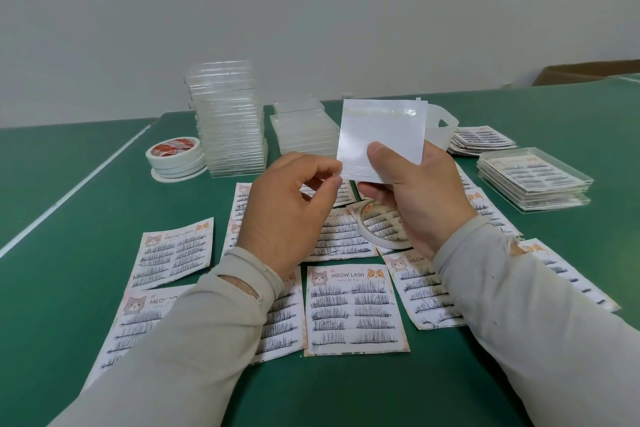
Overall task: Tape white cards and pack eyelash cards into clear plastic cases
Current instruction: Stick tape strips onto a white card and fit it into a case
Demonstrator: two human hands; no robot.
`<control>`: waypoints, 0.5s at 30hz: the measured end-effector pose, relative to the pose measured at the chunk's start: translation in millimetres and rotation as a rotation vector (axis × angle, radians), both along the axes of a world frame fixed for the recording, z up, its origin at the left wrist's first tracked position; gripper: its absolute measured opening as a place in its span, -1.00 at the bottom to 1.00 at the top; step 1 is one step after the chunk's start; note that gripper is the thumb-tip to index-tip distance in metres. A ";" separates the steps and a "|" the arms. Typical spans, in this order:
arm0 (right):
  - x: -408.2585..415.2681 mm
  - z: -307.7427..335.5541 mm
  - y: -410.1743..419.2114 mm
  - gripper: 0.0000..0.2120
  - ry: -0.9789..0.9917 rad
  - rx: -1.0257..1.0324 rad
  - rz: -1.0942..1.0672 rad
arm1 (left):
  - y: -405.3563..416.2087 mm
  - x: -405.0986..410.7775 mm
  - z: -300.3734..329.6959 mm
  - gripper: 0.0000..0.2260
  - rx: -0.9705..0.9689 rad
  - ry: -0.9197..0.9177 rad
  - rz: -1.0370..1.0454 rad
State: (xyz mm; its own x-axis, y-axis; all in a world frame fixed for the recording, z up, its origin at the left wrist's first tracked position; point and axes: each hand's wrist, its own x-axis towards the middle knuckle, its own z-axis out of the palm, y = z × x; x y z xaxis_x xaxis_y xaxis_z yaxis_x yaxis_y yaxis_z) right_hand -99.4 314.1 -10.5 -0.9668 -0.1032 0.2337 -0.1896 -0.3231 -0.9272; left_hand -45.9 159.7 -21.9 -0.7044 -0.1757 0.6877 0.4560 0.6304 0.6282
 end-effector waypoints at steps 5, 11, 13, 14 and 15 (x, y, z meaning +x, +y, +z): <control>1.2 0.3 -1.4 -0.92 0.017 0.001 0.010 | -0.1 -1.0 0.5 -0.86 -0.023 -0.008 0.016; 2.4 -1.4 -3.2 -0.92 0.047 0.022 0.010 | 0.6 0.4 3.0 -0.76 -0.022 -0.093 0.022; 2.9 -1.6 -4.0 -0.92 0.060 0.031 0.015 | 0.7 0.3 2.2 -0.71 -0.043 -0.119 0.024; 3.1 -1.7 -4.6 -0.91 0.067 0.036 0.012 | 1.0 0.2 2.1 -0.70 -0.052 -0.125 0.029; 3.1 -2.0 -5.1 -0.91 0.073 0.039 0.006 | 1.3 0.2 2.0 -0.70 -0.055 -0.124 0.034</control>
State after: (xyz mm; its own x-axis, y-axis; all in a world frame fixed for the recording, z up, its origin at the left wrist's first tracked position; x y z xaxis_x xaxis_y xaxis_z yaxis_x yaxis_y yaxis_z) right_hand -96.3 309.0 -12.5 -0.9467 -0.1190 0.2995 -0.2557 -0.2880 -0.9228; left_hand -45.7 160.9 -19.9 -0.7791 -0.1656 0.6046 0.3542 0.6795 0.6425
